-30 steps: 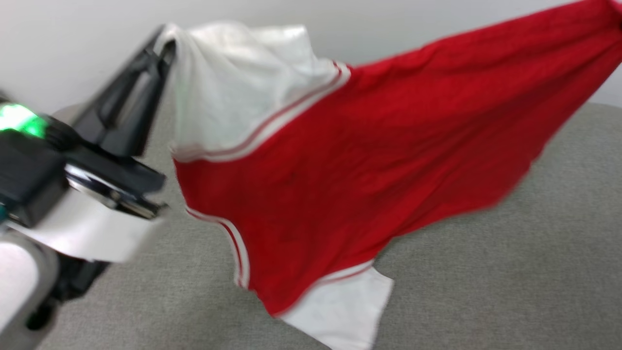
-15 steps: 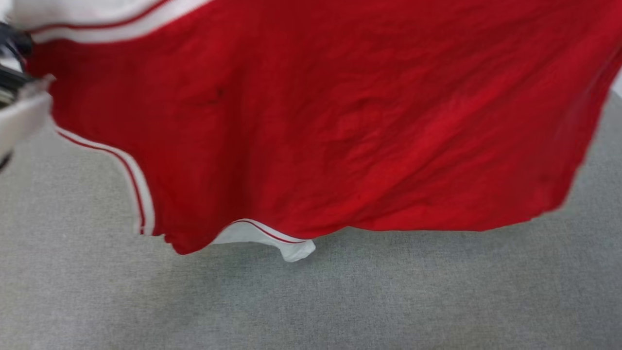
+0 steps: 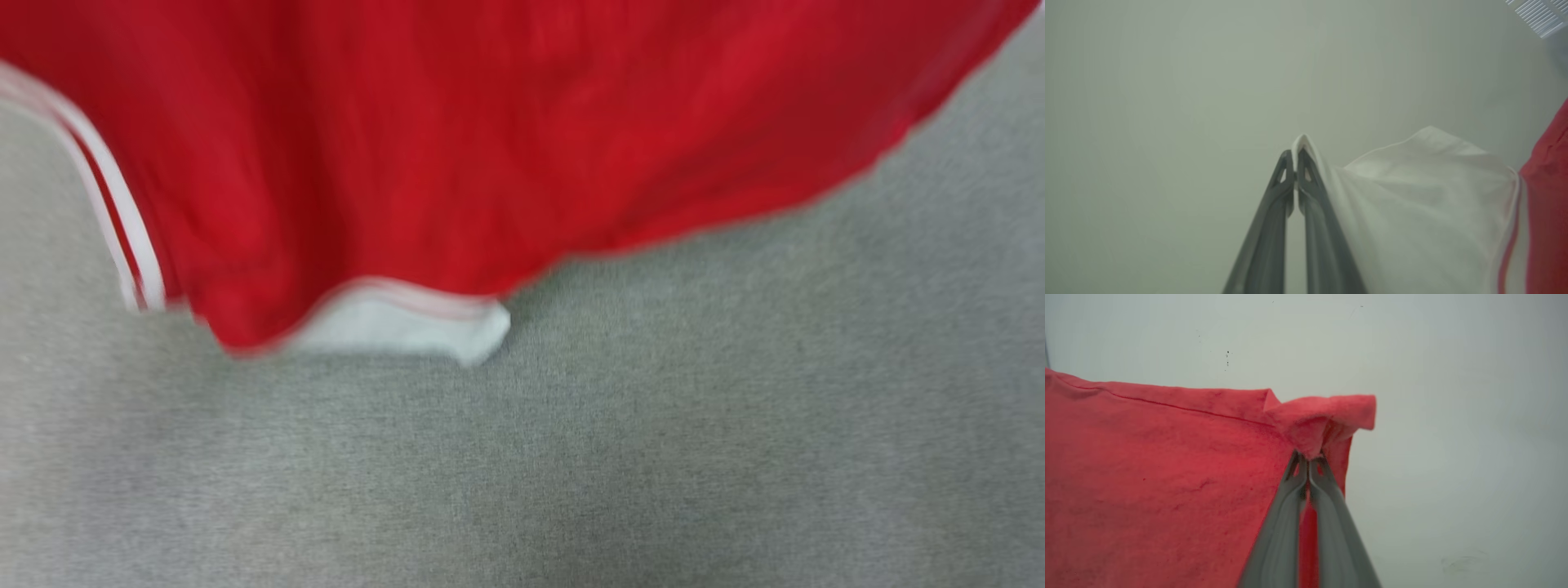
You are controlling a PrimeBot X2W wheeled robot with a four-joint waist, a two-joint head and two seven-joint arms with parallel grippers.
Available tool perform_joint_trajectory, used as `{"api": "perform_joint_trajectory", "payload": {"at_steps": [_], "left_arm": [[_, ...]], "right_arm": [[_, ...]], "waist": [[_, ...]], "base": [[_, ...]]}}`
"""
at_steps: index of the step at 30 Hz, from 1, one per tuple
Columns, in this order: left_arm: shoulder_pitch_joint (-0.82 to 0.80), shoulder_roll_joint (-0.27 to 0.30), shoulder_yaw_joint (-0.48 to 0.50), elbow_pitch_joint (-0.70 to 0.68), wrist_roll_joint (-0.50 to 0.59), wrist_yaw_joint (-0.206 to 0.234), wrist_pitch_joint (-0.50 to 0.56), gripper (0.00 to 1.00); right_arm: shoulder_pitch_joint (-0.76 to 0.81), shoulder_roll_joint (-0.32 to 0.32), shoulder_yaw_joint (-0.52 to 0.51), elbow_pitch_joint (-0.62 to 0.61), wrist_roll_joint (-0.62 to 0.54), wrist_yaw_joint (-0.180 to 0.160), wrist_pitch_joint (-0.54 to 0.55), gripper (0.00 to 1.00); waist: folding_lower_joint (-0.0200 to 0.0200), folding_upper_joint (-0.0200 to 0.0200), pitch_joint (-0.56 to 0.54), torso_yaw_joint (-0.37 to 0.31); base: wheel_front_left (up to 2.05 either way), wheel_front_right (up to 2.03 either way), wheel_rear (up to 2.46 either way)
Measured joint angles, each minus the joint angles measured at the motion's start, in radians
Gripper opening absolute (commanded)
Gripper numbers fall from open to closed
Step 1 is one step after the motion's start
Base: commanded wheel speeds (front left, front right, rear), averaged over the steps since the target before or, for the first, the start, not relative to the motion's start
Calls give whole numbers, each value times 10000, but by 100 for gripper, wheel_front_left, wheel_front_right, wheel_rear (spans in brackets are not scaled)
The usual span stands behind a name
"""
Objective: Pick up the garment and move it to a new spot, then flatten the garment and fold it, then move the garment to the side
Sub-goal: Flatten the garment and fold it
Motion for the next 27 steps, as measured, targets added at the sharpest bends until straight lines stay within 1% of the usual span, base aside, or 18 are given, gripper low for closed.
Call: {"api": "perform_joint_trajectory", "payload": {"at_steps": [4, 6, 8, 11, 14, 18, 20, 23, 26, 27], "left_arm": [[-1504, -439, -144, 1321, 414, -483, -245, 0], [-2245, -692, -244, 2054, 606, -700, -426, 0], [-2953, -928, -343, 2851, 836, -865, -642, 0], [-4016, -1254, -399, 3985, 1097, -1009, -989, 0], [-5052, -1526, -512, 4930, 1333, -1177, -1308, 0], [-5980, -1885, -767, 5852, 1526, -1352, -1662, 0], [-6273, -2111, -803, 6318, 1544, -1358, -1904, 0], [-6202, -2380, -903, 6947, 1450, -1406, -2190, 0], [-5573, -2583, -1120, 7363, 1356, -1444, -2403, 0], [-5328, -2646, -1172, 7451, 1340, -1452, -2454, 0]], "right_arm": [[-1241, 161, 276, 748, -518, 2, -393, 0], [-1868, 194, 468, 1321, -838, 2, -637, 0], [-2564, 403, 535, 2123, -1129, 2, -945, 0], [-3638, 497, 786, 3279, -1603, 4, -1542, 0], [-4696, 763, 736, 4345, -2006, 4, -2265, 0], [-5624, 1024, 686, 5509, -2587, 4, -3003, 0], [-6008, 1091, 640, 5973, -2821, 4, -3371, 0], [-6115, 1267, 750, 6679, -3116, 4, -3789, 0], [-5678, 1254, 1657, 7242, -3338, 8, -3935, 0], [-5496, 1241, 1785, 7392, -3317, 8, -3992, 0]], "waist": [[0, 0, 850, -20], [0, 0, 1264, -29], [1, 0, 1661, -38], [1, 0, 2191, -62], [1, 0, 2677, -104], [2, 0, 3232, -147], [1, 0, 3487, -102], [2, 0, 3794, 51], [2, 0, 3921, 269], [1, 0, 3937, 334]], "base": [[0, 0, 0], [0, 0, 0], [0, 0, 0], [0, 0, 0], [0, 0, 0], [0, 0, 0], [0, 0, 0], [0, 0, 0], [0, 0, 0], [0, 0, 0]]}}
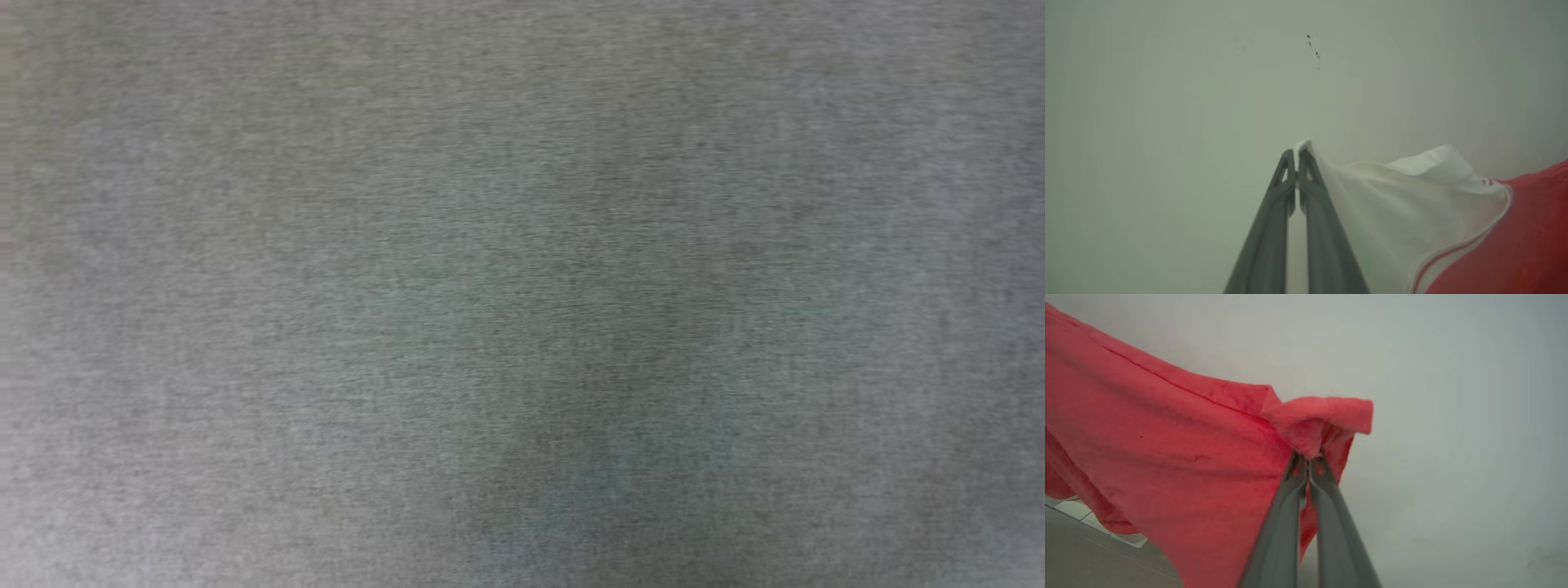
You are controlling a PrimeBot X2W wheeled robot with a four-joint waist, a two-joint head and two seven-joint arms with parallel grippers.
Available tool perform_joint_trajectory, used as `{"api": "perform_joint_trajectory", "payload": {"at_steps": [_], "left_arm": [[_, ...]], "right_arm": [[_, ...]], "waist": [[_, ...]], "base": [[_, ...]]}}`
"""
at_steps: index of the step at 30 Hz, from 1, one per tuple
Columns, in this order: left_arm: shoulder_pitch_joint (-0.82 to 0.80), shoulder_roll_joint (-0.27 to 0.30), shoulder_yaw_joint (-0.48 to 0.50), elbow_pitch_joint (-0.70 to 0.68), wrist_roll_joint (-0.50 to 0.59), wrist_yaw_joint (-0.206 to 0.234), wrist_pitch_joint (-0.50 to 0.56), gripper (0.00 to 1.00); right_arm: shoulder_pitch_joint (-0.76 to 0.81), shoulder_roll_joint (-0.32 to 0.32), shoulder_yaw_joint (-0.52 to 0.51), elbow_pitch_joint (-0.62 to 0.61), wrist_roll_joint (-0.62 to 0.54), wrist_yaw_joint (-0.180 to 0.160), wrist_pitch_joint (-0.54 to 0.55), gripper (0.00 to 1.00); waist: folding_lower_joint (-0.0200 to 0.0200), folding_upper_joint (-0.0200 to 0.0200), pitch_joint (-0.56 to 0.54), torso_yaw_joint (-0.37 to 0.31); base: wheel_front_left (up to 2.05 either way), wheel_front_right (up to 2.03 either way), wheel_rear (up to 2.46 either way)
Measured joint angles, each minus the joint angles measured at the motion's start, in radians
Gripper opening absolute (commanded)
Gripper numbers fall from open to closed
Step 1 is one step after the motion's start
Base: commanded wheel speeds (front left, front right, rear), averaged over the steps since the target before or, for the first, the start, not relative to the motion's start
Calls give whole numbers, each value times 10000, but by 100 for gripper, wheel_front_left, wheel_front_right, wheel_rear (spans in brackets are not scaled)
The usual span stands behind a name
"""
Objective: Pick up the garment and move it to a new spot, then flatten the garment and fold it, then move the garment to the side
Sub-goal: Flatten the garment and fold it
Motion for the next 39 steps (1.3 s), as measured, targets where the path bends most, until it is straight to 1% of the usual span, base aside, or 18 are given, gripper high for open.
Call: {"api": "perform_joint_trajectory", "payload": {"at_steps": [5, 10, 13, 15, 16, 19, 21, 24, 27, 31, 35, 39], "left_arm": [[1845, -242, -228, -21, -270, -46, -123, 0], [4279, -428, -201, -631, -529, -29, -128, 0], [6021, -564, -40, -1032, -851, 104, -134, 0], [7320, -602, -190, -1373, -857, 163, -142, 0], [8004, -604, -309, -1590, -798, 295, -142, 0], [9676, -360, -897, -2163, -334, 495, -142, 0], [10652, -274, -1047, -2383, -453, 644, -142, 0], [11819, 4, -1206, -2736, -631, 815, -94, 0], [12901, 268, -1404, -3145, -932, 949, 291, 0], [14178, 736, -1559, -3835, -1327, 1179, 811, 0], [15406, 1198, -1668, -4648, -1802, 1515, 1348, 0], [16496, 1802, -1737, -5559, -2224, 1797, 1839, 0]], "right_arm": [[1123, -178, 345, 577, 125, -2, -456, 0], [2551, -184, 685, 1037, 265, -4, -821, 0], [3594, -213, 1051, 1239, 523, -4, -988, 0], [4294, -290, 1244, 1317, 786, -4, -1101, 0], [4663, -380, 1453, 1350, 878, -4, -1112, 0], [5702, -780, 2359, 1325, 1214, -4, -1007, 0], [6222, -1131, 2834, 1229, 1578, -4, -938, 0], [6892, -1615, 3359, 1049, 2197, -4, -786, 0], [7584, -2048, 3714, 805, 2665, -4, -623, 0], [8404, -2401, 3812, 462, 3243, -2, -596, 0], [9579, -2460, 3636, 2, 3879, -4, -520, 0], [10665, -2568, 3457, -784, 4031, -4, -313, 0]], "waist": [[0, 0, -190, 224], [-1, 0, -684, 372], [-1, 0, -1123, 463], [-2, 0, -1470, 531], [-1, 0, -1663, 566], [-3, 0, -2236, 676], [-3, 0, -2609, 751], [-3, 0, -3145, 859], [-4, 0, -3650, 960], [-4, 0, -4312, 1075], [-5, 0, -4955, 1169], [-6, 0, -5526, 1228]], "base": [[0, 0, 0], [0, 0, 0], [0, 0, 0], [0, 0, 0], [0, 0, 0], [0, 0, 0], [0, 0, 0], [0, 0, 0], [0, 0, 0], [0, 0, 0], [0, 0, 0], [0, 0, 0]]}}
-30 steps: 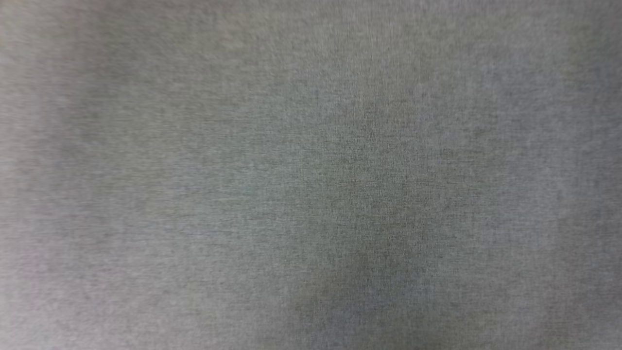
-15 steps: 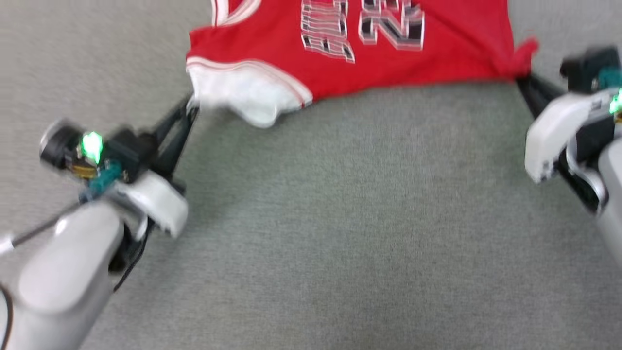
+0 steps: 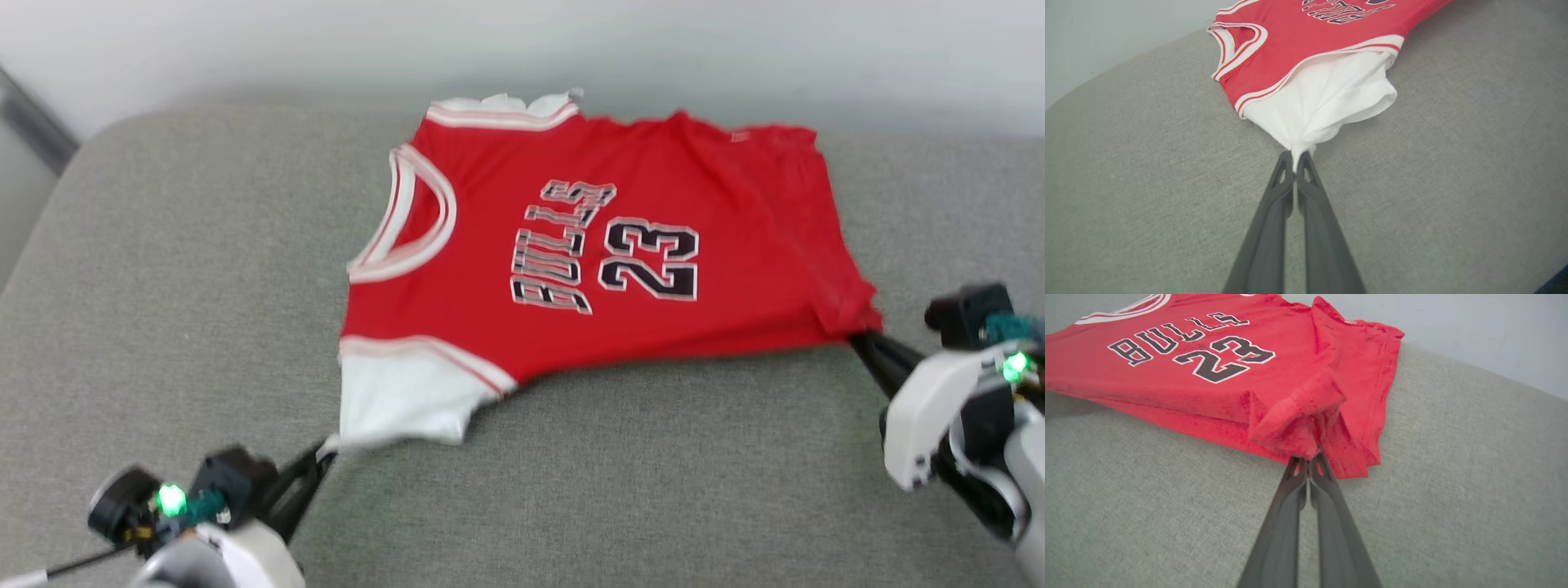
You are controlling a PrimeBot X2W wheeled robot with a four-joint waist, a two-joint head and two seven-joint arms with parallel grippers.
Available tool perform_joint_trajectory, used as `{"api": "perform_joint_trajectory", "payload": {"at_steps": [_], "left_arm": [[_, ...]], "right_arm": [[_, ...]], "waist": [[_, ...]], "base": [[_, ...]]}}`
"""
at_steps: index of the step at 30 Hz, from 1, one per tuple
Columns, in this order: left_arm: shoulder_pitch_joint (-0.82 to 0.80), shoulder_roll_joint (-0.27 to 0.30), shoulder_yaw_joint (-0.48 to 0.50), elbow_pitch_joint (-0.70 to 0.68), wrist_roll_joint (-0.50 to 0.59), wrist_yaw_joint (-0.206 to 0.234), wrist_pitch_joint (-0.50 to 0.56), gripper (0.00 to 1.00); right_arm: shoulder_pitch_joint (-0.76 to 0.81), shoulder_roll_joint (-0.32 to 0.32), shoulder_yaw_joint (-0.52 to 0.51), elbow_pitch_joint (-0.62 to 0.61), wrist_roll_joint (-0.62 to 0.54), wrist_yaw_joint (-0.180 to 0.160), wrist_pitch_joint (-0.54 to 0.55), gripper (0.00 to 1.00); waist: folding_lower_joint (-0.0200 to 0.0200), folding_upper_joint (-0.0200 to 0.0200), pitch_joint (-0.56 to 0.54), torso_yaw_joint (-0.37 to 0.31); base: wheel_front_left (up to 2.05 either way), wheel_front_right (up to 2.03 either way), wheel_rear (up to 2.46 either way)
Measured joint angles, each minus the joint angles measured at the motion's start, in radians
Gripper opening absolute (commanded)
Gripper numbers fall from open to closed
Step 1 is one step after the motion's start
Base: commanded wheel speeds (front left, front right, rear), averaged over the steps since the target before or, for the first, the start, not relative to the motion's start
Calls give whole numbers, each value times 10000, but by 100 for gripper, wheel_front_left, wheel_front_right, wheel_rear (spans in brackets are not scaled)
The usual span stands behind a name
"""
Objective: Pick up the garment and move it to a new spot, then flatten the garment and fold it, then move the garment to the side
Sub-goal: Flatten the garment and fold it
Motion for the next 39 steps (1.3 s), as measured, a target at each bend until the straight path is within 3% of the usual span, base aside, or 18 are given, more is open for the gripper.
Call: {"api": "perform_joint_trajectory", "payload": {"at_steps": [8, 17, 23, 31, 39], "left_arm": [[1745, 759, -288, -1465, -805, 510, 798, 0], [2784, 1137, -692, -2451, -1298, 560, 1262, 0], [2938, 1241, -608, -2780, -1352, 635, 1047, 0], [1996, 1323, 50, -2938, -1034, 773, 727, 0], [334, 1172, 721, -2876, -738, 499, 514, 0]], "right_arm": [[2645, -138, -1118, -1210, -36, 2, 1009, 0], [5263, 132, -2405, -3033, 33, 0, 2380, 0], [5680, 449, -3087, -4038, -150, 0, 2817, 0], [5664, 934, -3680, -4778, -219, -2, 3212, 0], [4916, 1260, -4111, -5166, -414, -2, 3471, 0]], "waist": [[0, 0, -832, 8], [1, 0, -1271, -153], [3, 0, -1154, -330], [4, 0, -708, -415], [5, 1, 183, -491]], "base": [[0, 0, 0], [0, 0, 0], [0, 0, 0], [0, 0, 0], [0, 0, 0]]}}
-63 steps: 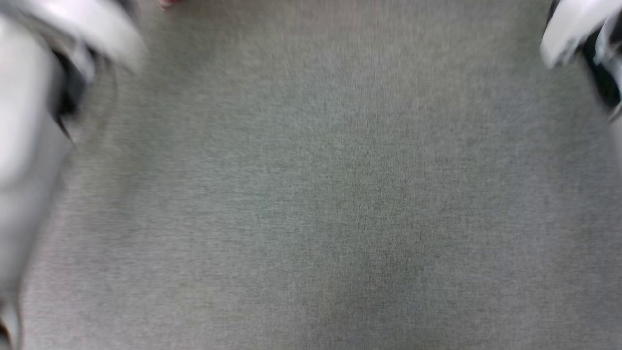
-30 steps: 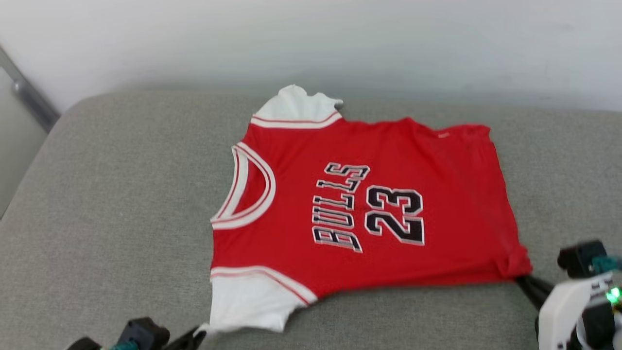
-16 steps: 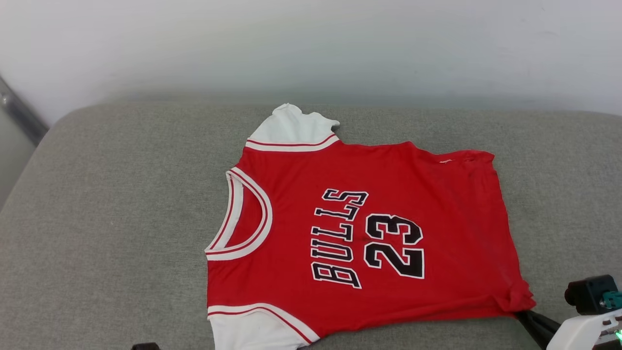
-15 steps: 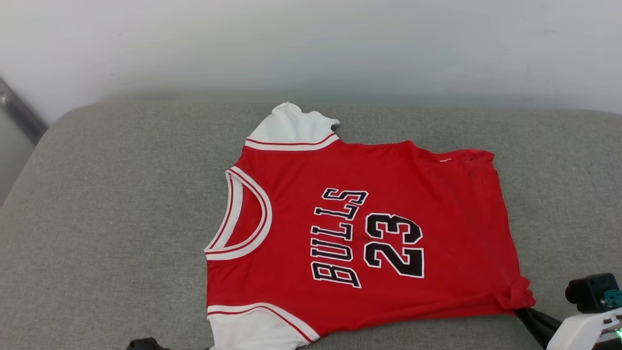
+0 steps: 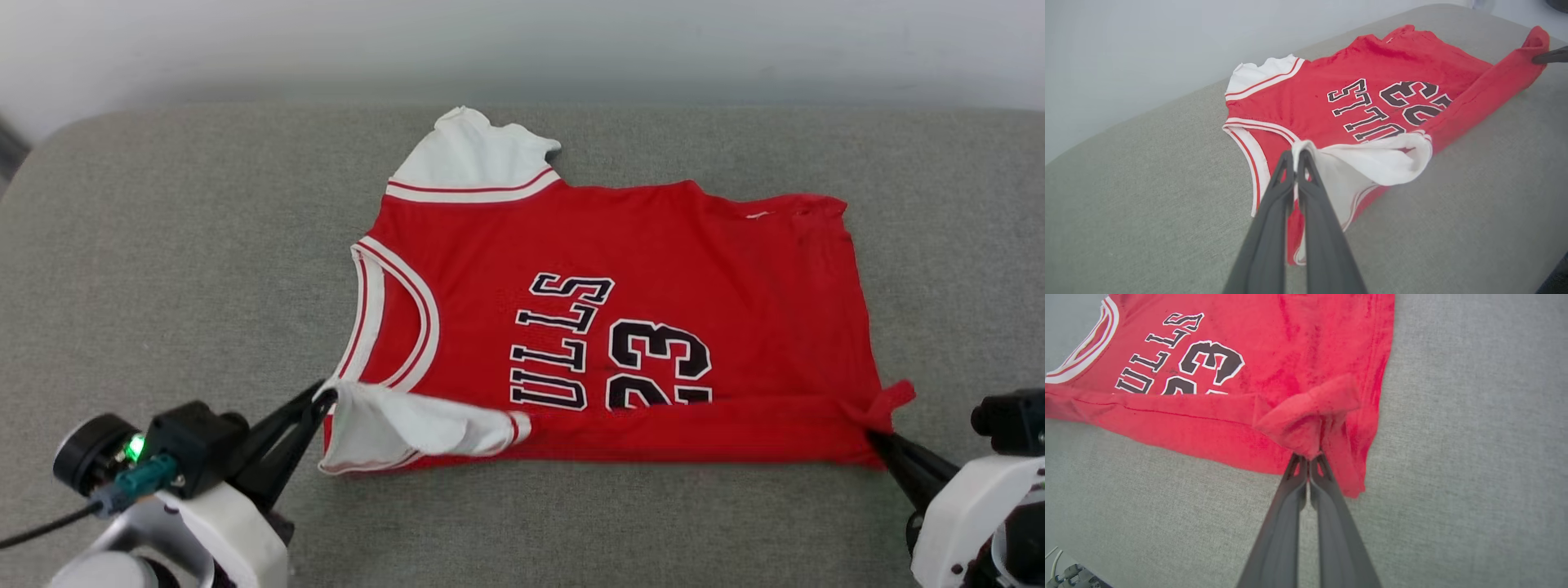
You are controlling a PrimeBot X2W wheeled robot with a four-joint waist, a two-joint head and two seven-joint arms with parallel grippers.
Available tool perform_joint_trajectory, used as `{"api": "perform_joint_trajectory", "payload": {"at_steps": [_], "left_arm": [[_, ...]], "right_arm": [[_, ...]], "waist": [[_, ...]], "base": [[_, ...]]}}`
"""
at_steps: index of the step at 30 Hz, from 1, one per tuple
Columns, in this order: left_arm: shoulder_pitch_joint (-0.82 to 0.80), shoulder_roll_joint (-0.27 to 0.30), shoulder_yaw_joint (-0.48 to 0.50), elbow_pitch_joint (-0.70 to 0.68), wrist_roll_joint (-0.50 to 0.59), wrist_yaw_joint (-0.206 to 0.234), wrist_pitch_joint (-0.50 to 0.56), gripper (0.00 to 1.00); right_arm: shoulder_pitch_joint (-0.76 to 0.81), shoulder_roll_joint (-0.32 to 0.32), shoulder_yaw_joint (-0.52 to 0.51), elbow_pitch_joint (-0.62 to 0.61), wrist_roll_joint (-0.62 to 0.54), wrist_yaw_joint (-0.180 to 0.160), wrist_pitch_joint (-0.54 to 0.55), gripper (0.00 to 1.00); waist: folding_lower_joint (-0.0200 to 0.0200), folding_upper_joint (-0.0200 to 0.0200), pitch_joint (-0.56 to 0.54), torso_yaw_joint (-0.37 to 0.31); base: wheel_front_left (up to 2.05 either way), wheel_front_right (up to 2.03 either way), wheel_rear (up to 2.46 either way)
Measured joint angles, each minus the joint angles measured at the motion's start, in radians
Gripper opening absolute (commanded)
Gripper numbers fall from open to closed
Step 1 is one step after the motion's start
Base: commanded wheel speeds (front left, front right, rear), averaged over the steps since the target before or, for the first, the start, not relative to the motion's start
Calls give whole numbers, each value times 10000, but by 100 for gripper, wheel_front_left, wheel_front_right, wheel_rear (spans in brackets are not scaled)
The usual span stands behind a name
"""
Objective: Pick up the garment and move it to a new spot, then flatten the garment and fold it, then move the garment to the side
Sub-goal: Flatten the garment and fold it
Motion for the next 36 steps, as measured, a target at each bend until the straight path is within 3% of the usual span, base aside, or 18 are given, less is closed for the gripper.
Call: {"api": "perform_joint_trajectory", "payload": {"at_steps": [11, 22, 23, 24, 25, 26, 32, 36], "left_arm": [[-2039, -828, -40, 1843, 8, -1060, 314, 0], [-3238, -1737, -451, 4128, 291, -1743, 138, 0], [-3324, -1818, -502, 4358, 326, -1760, 180, 12], [-3378, -1887, -545, 4564, 351, -1762, 201, 52], [-3433, -1958, -596, 4811, 360, -1762, 297, 100], [-3482, -2036, -683, 4989, 380, -1772, 345, 100], [-3504, -2661, -257, 5576, -217, -1643, -282, 100], [-3214, -2731, -56, 5590, -579, -1369, -328, 100]], "right_arm": [[-1423, 401, 35, 652, -692, 0, 986, 0], [-2101, 591, 274, 959, -1058, 0, 1264, 0], [-2124, 589, 290, 982, -1078, 0, 1266, 0], [-2137, 589, 291, 1012, -1110, 0, 1273, 0], [-2150, 587, 293, 1055, -1197, 0, 1273, 40], [-2167, 589, 318, 1106, -1264, 0, 1289, 100], [-2176, 692, 291, 1266, -1298, 0, 1434, 100], [-2038, 575, 148, 1243, -1363, 0, 1657, 100]], "waist": [[1, 0, 1093, -196], [0, 0, 1741, -265], [0, 0, 1754, -247], [0, 0, 1752, -236], [0, 0, 1729, -227], [0, -1, 1689, -220], [0, -1, 1287, -171], [-1, 0, 897, -105]], "base": [[0, 0, 0], [0, 0, 0], [0, 0, 0], [0, 0, 0], [0, 0, 0], [0, 0, 0], [0, 0, 0], [0, 0, 0]]}}
